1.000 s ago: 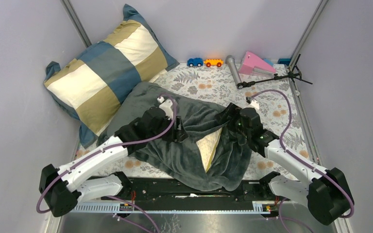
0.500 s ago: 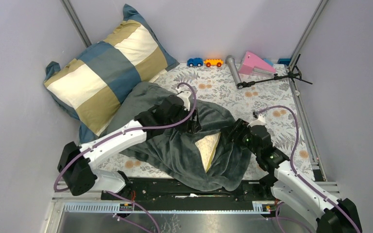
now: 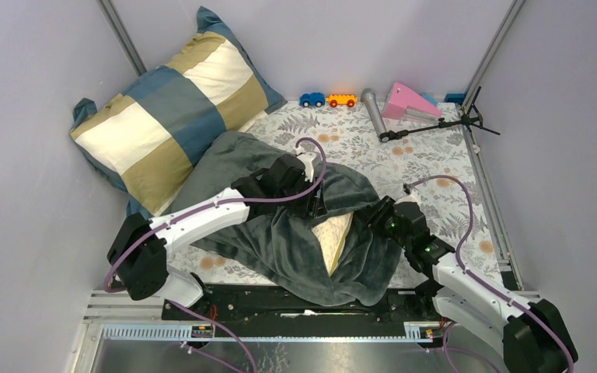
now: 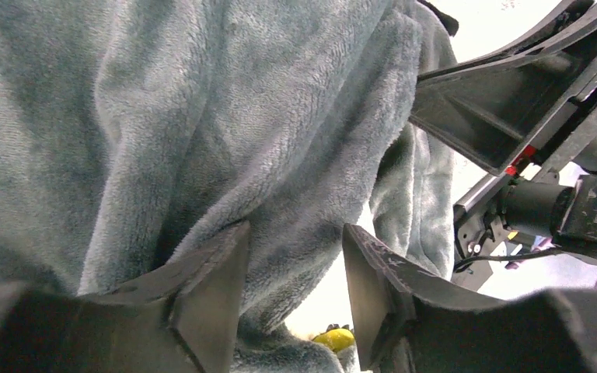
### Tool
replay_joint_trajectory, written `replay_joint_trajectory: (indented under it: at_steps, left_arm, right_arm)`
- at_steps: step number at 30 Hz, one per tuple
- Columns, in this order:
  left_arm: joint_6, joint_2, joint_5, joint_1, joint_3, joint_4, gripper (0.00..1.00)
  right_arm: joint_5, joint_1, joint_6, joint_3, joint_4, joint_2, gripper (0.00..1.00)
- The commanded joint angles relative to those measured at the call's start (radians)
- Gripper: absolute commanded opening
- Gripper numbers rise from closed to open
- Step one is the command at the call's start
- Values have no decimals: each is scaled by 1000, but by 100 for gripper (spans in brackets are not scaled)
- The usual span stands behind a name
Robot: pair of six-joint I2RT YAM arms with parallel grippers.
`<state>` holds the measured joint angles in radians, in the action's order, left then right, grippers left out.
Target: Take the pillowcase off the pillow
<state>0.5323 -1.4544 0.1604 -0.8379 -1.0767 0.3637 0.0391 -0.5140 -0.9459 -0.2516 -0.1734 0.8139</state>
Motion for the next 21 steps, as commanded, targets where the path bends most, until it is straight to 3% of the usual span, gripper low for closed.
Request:
replay_joint_trajectory:
  at_steps: [1, 3, 8, 13, 15, 17, 19, 21]
  left_arm:
    - [5, 40, -62, -3, -34, -19, 49]
    - [2, 48, -85, -3, -43, 5, 44]
    - [-8, 57, -120, -3, -62, 53, 44]
    - [-39, 44, -69, -6, -97, 80, 48]
    - [-52, 34, -40, -11, -107, 77, 55]
    - [-73, 19, -3, -15, -113, 63, 62]
    - [-84, -6, 16, -16, -124, 55, 65]
    - [-97, -48, 30, -17, -145, 66, 64]
  right_arm:
    - [52, 5, 1, -82, -89, 47, 36]
    - [58, 6, 18, -127, -98, 86, 35]
    - [42, 5, 30, -208, -114, 206, 35]
    - [17, 5, 22, -253, -153, 292, 36]
    - [8, 5, 27, -274, -154, 316, 38]
    - [-4, 6, 38, -291, -152, 327, 46]
    - [-14, 6, 43, -296, -140, 319, 64]
    - [-13, 6, 50, -291, -118, 296, 74]
